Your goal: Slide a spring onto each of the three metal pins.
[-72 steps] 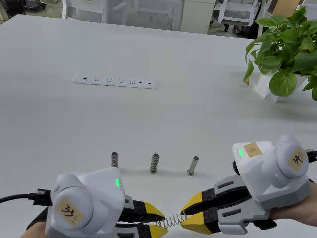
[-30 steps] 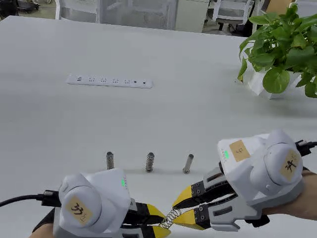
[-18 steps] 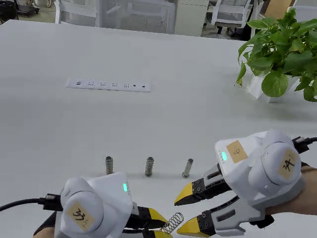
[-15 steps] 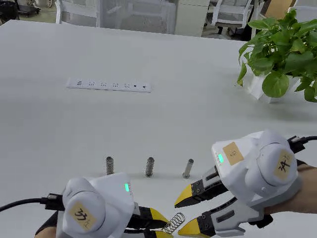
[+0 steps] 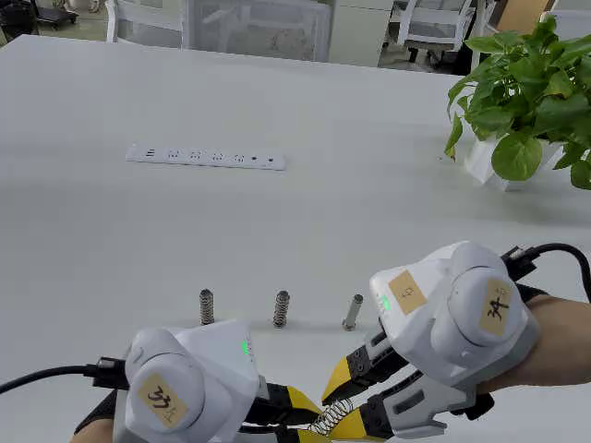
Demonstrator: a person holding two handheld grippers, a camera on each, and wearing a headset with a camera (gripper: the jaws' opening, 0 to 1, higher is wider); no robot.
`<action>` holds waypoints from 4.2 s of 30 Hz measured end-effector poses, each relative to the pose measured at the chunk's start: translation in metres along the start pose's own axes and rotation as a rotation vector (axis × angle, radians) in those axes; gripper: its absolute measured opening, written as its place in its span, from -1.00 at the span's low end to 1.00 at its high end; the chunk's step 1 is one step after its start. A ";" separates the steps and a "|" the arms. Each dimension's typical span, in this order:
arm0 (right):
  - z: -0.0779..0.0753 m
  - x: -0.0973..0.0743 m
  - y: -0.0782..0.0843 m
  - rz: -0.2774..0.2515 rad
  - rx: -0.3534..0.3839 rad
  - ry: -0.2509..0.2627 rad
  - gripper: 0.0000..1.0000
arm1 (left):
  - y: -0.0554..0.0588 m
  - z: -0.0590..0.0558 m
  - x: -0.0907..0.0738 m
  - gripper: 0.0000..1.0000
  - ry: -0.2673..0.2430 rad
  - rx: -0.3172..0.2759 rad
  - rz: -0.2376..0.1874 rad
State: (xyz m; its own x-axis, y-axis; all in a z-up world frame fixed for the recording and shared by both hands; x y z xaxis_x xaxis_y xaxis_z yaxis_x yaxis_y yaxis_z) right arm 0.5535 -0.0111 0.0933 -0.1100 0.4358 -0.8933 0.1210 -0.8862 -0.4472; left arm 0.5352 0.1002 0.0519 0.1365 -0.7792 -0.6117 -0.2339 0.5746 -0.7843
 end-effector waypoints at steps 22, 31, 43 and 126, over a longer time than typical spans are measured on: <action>0.000 0.002 -0.001 0.025 -0.022 -0.024 -0.84 | -0.002 -0.002 0.003 -0.88 0.012 -0.005 -0.019; 0.000 0.002 -0.001 0.032 -0.008 -0.034 -0.85 | -0.001 -0.003 0.003 -0.87 0.004 -0.014 -0.023; -0.002 0.003 -0.005 0.046 -0.025 -0.035 -0.85 | 0.002 -0.002 0.002 -0.86 -0.013 -0.025 -0.035; -0.116 -0.052 0.021 0.367 -0.171 0.126 -0.85 | 0.066 0.037 -0.070 0.92 -0.559 -0.369 -0.107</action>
State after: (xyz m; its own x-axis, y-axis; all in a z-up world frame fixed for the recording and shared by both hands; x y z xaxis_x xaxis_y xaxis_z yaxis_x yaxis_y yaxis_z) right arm 0.6759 -0.0341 0.1255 0.0911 0.1213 -0.9884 0.2925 -0.9520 -0.0899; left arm 0.5457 0.2020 0.0396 0.6314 -0.5237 -0.5719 -0.4913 0.3005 -0.8175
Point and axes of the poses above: the centre of the closed fingertips' face, and the gripper's own axes: x roughly forward along the fingers, z roughly to its left, y roughly out of its underside, the point moved 9 cm from there along -x, roughly backward along the fingers, and after that the axes turned 8 degrees about z, right-handed, at the moved point
